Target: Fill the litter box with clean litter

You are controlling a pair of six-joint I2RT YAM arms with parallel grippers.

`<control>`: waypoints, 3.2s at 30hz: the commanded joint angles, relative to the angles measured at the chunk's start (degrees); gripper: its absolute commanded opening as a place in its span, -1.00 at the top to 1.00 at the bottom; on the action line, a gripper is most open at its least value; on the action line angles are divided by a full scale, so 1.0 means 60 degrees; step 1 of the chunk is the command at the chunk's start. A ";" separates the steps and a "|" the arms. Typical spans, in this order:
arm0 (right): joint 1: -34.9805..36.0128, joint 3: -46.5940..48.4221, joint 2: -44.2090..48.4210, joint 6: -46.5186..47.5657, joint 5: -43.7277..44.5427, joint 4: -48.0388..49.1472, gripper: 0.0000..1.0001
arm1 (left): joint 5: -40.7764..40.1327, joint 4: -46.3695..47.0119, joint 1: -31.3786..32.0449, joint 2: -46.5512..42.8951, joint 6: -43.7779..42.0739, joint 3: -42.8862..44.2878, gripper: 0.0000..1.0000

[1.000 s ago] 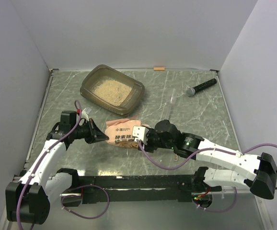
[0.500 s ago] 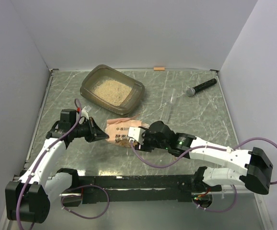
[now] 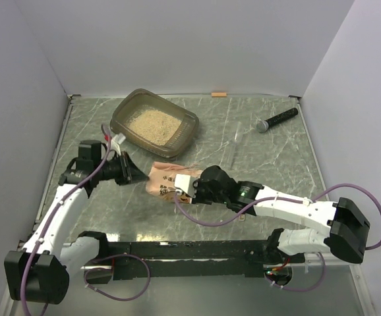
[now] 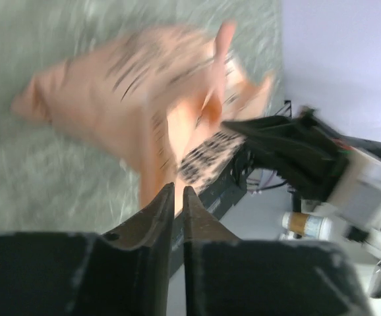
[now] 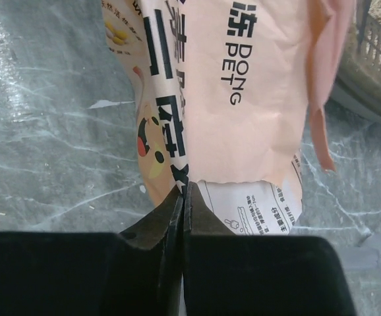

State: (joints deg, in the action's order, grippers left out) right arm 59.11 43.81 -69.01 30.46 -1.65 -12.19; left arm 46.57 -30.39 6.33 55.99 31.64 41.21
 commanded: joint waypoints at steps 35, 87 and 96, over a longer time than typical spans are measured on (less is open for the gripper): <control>-0.2323 0.1663 0.0985 -0.0374 -0.4734 -0.3081 1.00 | -0.3879 0.4903 0.6914 -0.1304 -0.6796 -0.1023 -0.49; -0.3040 0.1296 0.2947 0.0035 -0.3137 -0.3272 -0.11 | -0.5125 0.3117 0.6987 -0.0542 -0.7793 -0.0423 0.99; -0.3128 0.1634 0.2274 0.1354 -0.4002 -0.4298 -0.19 | -0.5242 0.2722 0.6987 -0.0864 -0.7617 -0.0394 0.99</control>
State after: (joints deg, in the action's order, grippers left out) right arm 40.73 51.53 -54.00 33.47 -23.20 -35.68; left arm 16.38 -13.65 48.25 52.95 -14.31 35.70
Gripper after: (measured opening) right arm 0.593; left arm 0.021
